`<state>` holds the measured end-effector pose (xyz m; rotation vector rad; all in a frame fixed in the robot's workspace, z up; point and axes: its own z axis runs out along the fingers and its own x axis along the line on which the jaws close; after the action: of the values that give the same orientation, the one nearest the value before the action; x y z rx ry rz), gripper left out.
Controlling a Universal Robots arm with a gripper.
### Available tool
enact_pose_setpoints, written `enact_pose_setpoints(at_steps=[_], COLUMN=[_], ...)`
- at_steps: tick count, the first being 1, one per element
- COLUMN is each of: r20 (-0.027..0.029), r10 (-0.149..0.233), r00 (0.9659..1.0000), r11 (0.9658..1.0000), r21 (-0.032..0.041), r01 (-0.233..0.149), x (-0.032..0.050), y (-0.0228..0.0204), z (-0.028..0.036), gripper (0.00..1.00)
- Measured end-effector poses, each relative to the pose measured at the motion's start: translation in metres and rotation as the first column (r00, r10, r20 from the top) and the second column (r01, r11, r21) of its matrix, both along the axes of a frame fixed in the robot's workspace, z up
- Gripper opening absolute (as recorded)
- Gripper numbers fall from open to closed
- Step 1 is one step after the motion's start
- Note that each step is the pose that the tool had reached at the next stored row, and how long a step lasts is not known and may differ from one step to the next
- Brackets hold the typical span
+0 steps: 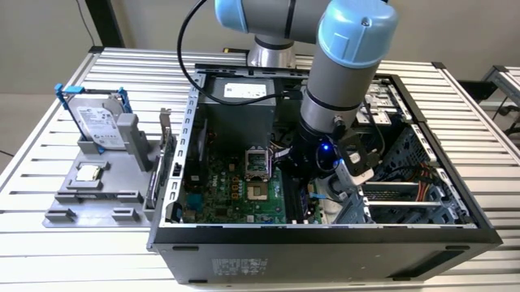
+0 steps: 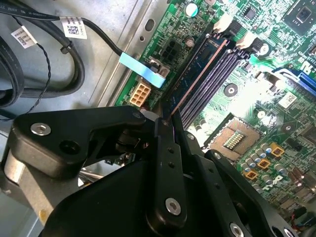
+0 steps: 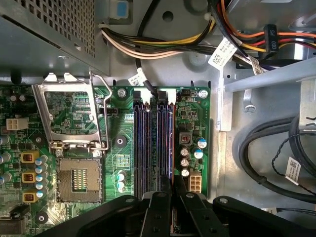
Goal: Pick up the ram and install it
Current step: 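Insert the ram into the slot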
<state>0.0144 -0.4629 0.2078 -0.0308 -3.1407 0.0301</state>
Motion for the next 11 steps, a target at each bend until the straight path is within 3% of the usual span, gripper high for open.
enact_pose_setpoints(at_steps=[1,2,7,11], r20=[0.0000,0.0000,-0.0001,0.0000], r10=[0.000,0.000,0.000,0.000], r00=[1.0000,1.0000,1.0000,1.0000], r11=[1.0000,1.0000,1.0000,1.0000], r21=[0.0002,0.0012,-0.0011,-0.0018], r01=[0.000,0.000,0.000,0.000], x=[0.0000,0.0000,0.0000,0.0000], y=[0.0000,0.0002,-0.0001,0.0000], z=[0.0000,-0.0003,0.0010,0.0122], gripper=[0.00,1.00,1.00,1.00])
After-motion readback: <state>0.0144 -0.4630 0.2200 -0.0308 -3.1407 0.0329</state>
